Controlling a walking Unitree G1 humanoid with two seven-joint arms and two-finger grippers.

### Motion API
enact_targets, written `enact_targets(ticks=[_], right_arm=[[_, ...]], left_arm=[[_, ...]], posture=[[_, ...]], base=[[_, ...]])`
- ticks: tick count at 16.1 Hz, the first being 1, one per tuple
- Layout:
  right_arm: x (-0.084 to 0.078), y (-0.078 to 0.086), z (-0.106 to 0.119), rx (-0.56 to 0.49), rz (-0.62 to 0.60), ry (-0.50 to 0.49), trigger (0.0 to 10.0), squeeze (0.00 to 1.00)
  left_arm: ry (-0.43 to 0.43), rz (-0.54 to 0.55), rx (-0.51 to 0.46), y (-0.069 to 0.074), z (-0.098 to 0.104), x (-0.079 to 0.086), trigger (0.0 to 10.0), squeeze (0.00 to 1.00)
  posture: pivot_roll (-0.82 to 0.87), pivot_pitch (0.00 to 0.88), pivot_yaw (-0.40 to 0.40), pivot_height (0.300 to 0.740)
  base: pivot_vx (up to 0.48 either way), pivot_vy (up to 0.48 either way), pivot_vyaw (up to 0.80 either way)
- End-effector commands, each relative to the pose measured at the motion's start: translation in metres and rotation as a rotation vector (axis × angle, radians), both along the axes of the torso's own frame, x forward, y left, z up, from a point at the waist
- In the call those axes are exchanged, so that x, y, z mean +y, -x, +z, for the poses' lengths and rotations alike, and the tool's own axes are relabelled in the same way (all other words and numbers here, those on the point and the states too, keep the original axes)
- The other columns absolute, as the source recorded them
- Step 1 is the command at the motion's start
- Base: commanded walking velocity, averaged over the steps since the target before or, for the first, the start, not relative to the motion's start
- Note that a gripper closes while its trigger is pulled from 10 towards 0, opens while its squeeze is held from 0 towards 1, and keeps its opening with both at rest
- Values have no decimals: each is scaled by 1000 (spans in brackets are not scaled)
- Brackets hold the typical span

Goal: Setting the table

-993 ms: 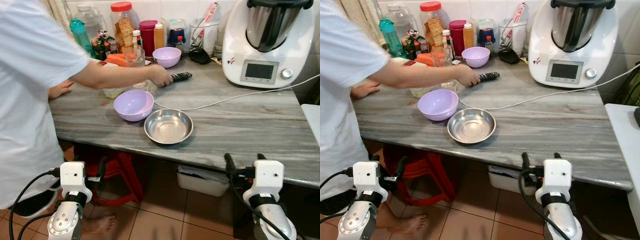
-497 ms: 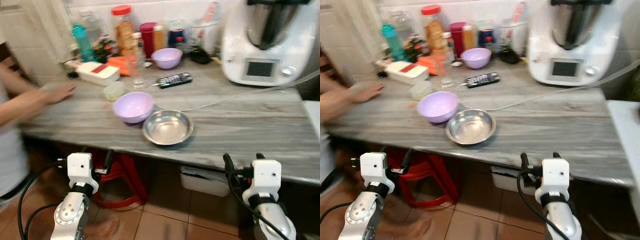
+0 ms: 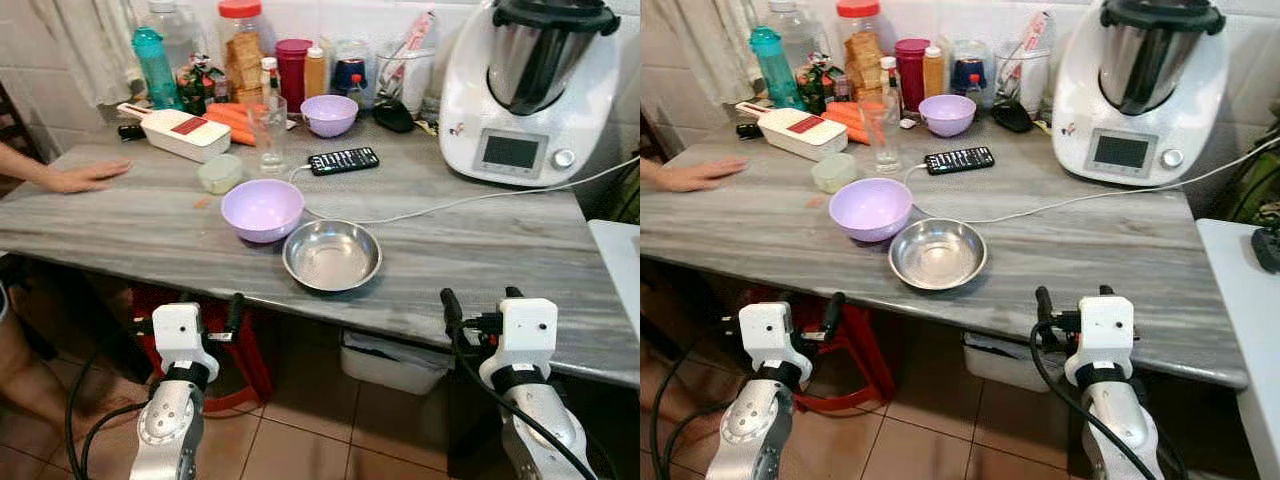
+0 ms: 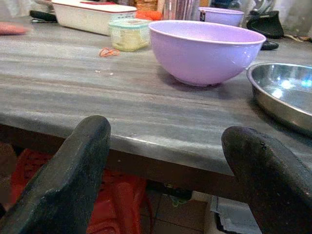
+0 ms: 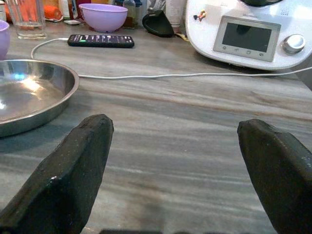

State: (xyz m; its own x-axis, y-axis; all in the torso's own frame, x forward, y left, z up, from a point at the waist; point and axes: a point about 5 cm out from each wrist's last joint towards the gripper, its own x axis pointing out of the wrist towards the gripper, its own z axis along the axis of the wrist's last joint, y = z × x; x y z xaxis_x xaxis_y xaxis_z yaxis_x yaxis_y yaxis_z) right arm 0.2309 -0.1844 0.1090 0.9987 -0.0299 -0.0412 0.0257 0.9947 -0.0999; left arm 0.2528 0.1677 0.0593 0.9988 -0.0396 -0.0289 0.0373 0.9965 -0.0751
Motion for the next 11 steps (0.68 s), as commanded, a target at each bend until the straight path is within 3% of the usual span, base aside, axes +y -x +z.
enact_targets(ticks=[1,2,7,8,11], right_arm=[[2,0,-3,9,-17,-34,10000,0],[3,0,-6,6,-30,-69,10000,0],[-1,5,-6,10,-85,-60,10000,0],[-1,14,-9,24,-112,-58,10000,0],[1,12,-9,-1,-130,-81,10000,0]], left_arm=[[-15,-8,-15,-6,3,2,10000,0],[-28,-11,-12,-11,4,3,10000,0],[-31,-50,-14,-15,8,-4,10000,0],[-26,-95,-4,-16,10,-11,10000,0],[-44,-102,-10,-20,12,-9,10000,0]], posture=[[-148,0,24,740],[-157,0,45,740],[-194,0,85,740],[-208,6,115,740],[-201,0,120,740]], base=[[0,0,0],[0,0,0],[0,0,0],[0,0,-800],[0,0,-740]])
